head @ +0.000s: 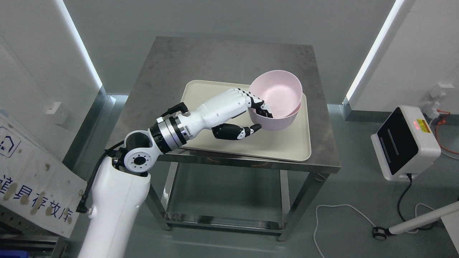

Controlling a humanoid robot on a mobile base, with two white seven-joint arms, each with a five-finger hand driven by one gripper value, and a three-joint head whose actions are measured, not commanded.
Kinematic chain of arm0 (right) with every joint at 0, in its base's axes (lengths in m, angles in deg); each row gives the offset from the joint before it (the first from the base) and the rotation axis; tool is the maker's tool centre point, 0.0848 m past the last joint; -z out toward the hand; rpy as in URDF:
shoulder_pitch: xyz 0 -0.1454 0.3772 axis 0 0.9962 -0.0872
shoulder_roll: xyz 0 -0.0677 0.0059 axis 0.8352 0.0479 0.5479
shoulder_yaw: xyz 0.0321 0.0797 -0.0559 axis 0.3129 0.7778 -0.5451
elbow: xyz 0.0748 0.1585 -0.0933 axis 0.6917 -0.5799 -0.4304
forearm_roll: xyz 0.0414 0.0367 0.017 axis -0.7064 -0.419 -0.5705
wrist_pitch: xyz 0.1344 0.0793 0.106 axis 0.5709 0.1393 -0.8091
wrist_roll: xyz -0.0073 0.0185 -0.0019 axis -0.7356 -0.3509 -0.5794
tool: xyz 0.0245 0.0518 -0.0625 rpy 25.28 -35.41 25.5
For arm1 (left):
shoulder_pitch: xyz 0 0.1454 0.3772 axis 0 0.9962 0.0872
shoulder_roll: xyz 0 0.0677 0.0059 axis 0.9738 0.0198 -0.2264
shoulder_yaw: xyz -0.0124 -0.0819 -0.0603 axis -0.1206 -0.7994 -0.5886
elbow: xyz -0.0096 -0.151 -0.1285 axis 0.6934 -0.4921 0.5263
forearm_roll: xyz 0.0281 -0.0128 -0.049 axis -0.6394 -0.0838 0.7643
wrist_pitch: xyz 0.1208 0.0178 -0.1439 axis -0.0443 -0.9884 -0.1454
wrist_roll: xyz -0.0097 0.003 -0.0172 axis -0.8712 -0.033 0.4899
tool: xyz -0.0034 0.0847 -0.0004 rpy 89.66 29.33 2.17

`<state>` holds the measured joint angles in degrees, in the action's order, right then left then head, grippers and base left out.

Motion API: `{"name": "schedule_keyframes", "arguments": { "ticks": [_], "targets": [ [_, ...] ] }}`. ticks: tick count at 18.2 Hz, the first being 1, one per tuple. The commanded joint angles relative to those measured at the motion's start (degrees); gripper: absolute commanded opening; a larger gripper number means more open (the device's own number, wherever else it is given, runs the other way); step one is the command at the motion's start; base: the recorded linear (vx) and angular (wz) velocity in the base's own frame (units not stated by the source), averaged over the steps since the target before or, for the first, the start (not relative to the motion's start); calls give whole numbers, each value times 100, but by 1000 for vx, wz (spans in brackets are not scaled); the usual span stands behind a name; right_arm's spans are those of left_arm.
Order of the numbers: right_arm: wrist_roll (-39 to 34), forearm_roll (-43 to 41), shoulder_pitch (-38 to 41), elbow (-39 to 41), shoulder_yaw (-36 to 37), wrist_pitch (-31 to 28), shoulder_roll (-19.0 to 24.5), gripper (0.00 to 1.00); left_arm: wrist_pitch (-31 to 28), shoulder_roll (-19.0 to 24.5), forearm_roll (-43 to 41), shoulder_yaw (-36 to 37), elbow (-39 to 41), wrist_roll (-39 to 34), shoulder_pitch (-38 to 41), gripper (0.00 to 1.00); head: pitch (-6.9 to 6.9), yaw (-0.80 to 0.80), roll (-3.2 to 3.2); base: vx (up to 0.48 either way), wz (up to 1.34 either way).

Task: Stack pink IKEA bowls on left shelf middle
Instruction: 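Lift the stacked bowls and carry them toward the blue bin shelf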

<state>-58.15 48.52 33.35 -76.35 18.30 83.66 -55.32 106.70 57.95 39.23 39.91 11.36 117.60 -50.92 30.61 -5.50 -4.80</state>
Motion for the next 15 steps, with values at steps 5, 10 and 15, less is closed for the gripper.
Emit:
{"name": "schedule_keyframes", "arguments": {
  "ticks": [5, 10, 15],
  "targets": [
    [-3, 0, 10, 193, 62, 4, -100, 100, 741, 100, 529, -1593, 539, 52, 596, 6, 0, 0, 0, -35, 71],
    [-3, 0, 10, 193, 62, 4, -100, 100, 741, 157, 529, -1707, 767, 52, 887, 5, 0, 0, 0, -151, 215],
    [-3, 0, 10, 193, 62, 4, -100, 100, 741, 211, 529, -1795, 829, 52, 1036, 5, 0, 0, 0, -221, 559]
  ]
}}
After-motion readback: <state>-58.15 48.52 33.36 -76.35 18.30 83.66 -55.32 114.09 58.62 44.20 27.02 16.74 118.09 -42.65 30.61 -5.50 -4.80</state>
